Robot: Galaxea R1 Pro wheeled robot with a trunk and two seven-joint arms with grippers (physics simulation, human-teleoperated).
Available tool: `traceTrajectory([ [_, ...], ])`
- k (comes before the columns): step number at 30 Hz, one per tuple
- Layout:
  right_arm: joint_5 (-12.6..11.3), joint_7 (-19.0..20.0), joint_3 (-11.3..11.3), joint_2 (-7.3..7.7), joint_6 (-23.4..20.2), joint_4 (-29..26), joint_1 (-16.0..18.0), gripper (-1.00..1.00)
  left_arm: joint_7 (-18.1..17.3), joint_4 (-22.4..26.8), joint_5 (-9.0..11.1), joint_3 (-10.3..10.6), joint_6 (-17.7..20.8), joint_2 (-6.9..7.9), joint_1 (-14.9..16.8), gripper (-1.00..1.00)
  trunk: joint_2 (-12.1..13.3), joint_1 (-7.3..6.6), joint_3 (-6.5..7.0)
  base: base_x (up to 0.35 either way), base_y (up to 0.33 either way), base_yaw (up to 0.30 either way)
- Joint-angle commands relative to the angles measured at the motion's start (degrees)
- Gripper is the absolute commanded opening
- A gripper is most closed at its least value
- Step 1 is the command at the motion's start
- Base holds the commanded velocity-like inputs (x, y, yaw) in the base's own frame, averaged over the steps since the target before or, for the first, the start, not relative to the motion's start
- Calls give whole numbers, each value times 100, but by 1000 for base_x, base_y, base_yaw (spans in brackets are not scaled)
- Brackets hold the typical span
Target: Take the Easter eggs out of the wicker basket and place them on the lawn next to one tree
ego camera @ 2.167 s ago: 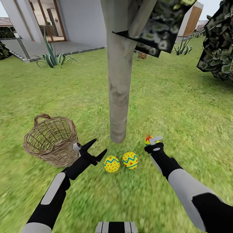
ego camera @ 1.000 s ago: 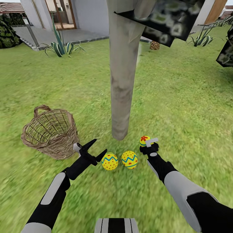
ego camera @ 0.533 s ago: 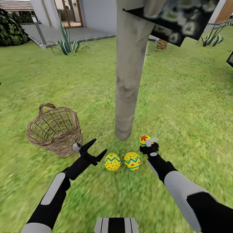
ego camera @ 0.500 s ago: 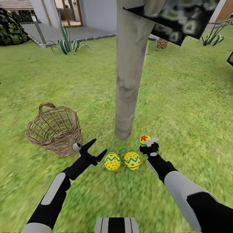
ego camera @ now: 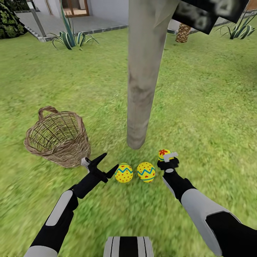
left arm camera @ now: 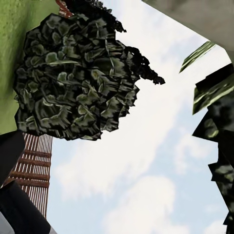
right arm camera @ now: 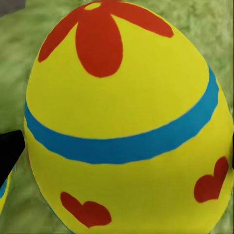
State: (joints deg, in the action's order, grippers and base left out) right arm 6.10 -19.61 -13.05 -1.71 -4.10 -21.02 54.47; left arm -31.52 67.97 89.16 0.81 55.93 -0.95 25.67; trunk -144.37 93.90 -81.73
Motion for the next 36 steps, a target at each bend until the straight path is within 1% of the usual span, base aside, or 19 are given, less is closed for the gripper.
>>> traceTrajectory([
  [1, 57, -104, -28, -2, -43, 0, 3, -100, -21, -3, -2, -2, 23, -1, 1, 100, -3, 1, -26, 0, 0, 0],
  [5, 46, -171, -22, 14, -37, 11, 3, -100, -21, -3, 0, -2, 23, -1, 1, 100, -8, 11, -115, 0, 0, 0],
  [7, 30, -170, -22, 18, -101, 63, 4, -100, -21, -3, -3, -2, 23, -1, 0, 100, -11, 17, -159, 0, 0, 0],
  [11, 23, -119, -7, 47, -280, 688, 34, -100, -21, -4, -1, -2, 23, -1, 1, 100, -16, 27, -248, 0, 0, 0],
  [13, 5, -58, 1, 48, -290, 839, 37, -100, -21, -7, -2, -2, 23, -1, 1, 100, -19, 32, -292, 0, 0, 0],
  [14, -57, -34, 3, 48, -290, 859, 37, -100, -21, -10, -1, -2, 23, -1, 0, 100, -20, 35, -314, 0, 0, 0],
  [16, -259, -8, 4, 46, -266, 871, 38, -100, -21, -12, 2, -2, 23, -1, 3, 100, -20, 35, -314, 0, 0, 0],
  [18, -313, -2, 4, 35, -242, 867, 38, -100, -21, -16, 4, -2, 23, -1, 0, 100, -20, 35, -314, 0, 0, 0],
  [21, -321, -6, -3, 6, -224, 839, 38, -100, -21, -22, 1, -2, 23, -1, 1, 100, -20, 35, -314, 92, 0, 0],
  [28, -320, -8, -21, 3, -45, 801, 38, -100, -21, -27, 3, -2, 23, -2, 0, 100, -20, 35, -314, 286, 0, 0],
  [34, -320, -8, -22, -1, -38, 801, 38, -100, -26, -24, 5, -2, 23, -1, 0, 100, -20, 35, -314, 27, 0, 0],
  [36, -320, -8, -22, 3, -38, 801, 38, -100, -23, -22, 5, -2, 23, -1, 0, 100, -23, 40, -358, 0, 0, 0],
])
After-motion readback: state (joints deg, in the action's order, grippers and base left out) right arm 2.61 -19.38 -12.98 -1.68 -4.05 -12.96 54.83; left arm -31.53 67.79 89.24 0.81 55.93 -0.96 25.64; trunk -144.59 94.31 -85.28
